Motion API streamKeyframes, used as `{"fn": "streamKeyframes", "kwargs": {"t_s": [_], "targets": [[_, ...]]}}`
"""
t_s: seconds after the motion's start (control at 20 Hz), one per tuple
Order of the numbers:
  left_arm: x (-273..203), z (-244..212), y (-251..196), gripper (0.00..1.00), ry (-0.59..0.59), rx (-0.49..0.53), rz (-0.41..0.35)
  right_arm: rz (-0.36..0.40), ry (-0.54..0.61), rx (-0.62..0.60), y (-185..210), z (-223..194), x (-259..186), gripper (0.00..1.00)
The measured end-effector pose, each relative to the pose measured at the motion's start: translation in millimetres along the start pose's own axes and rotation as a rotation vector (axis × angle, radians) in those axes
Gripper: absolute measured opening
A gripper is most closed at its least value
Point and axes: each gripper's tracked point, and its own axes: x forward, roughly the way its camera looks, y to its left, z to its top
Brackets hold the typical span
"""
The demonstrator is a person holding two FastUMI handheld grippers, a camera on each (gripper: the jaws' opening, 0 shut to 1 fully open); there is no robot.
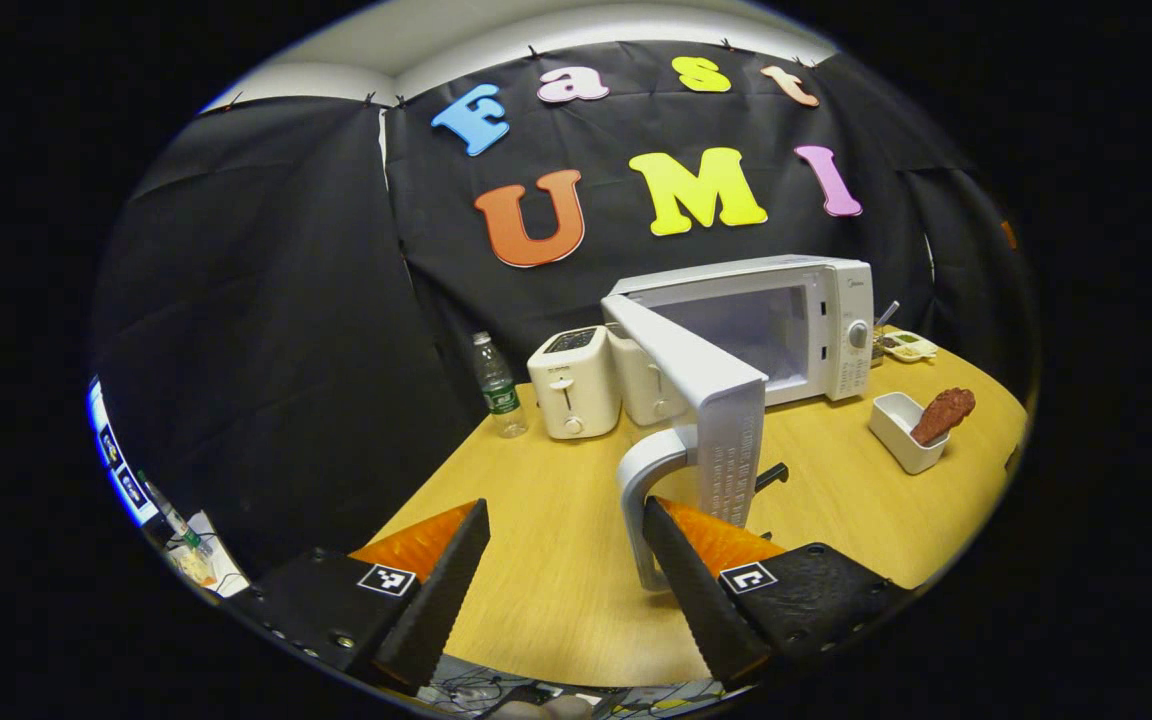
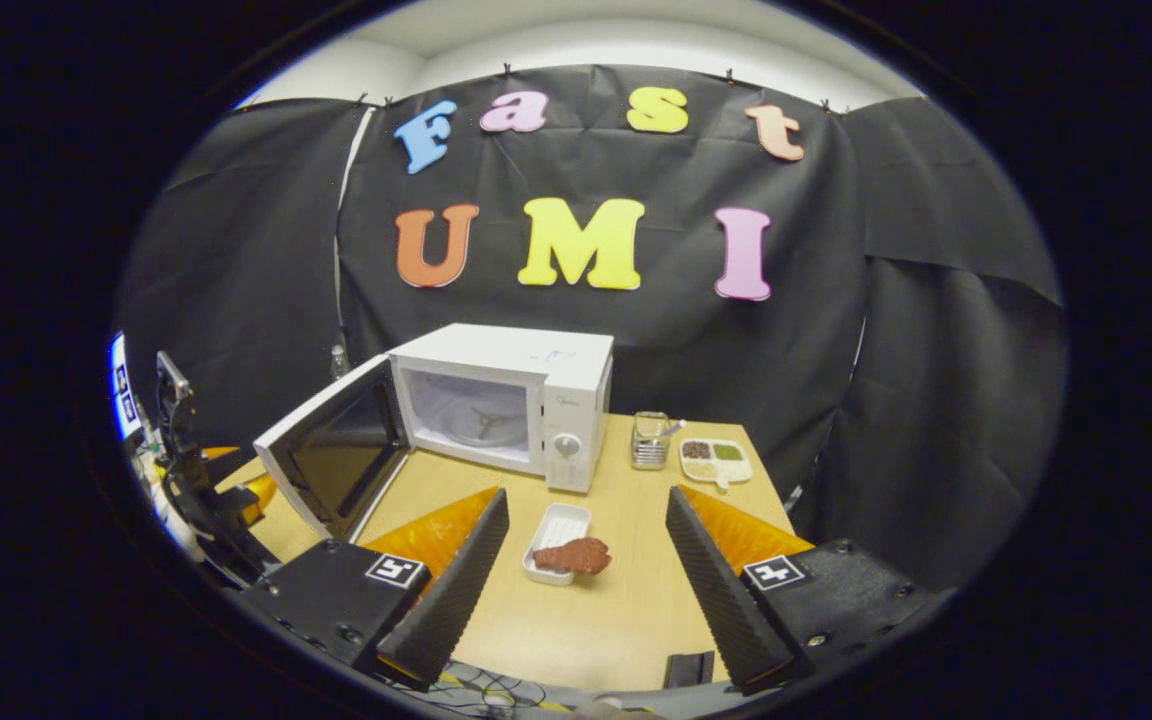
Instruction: Open the microwave oven with the left hand, put the food in, and close the microwave oven.
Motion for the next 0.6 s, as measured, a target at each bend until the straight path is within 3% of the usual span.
{"fn": "streamKeyframes", "kwargs": {"t_s": [0.05,0.15,0.3,0.55,0.6], "targets": [[-2.4,-1.2,14.0,0.94,0.002,0.007,0.026,-0.002,0.013,0.001,-2.3,-7.0,4.1,1.0],[-6.5,-4.0,35.4,0.95,0.014,-0.008,0.069,0.003,0.046,0.016,-7.8,-26.0,18.2,0.96],[-22.2,-7.2,55.4,0.94,0.035,-0.028,0.121,0.043,0.117,0.062,-10.1,-58.8,45.4,1.0],[-55.7,7.4,30.8,0.95,0.043,-0.057,0.121,0.123,0.269,0.177,-23.9,-119.8,106.4,1.0],[-60.3,12.9,20.2,0.94,0.048,-0.067,0.115,0.154,0.31,0.216,-23.6,-130.9,118.9,0.92]]}}
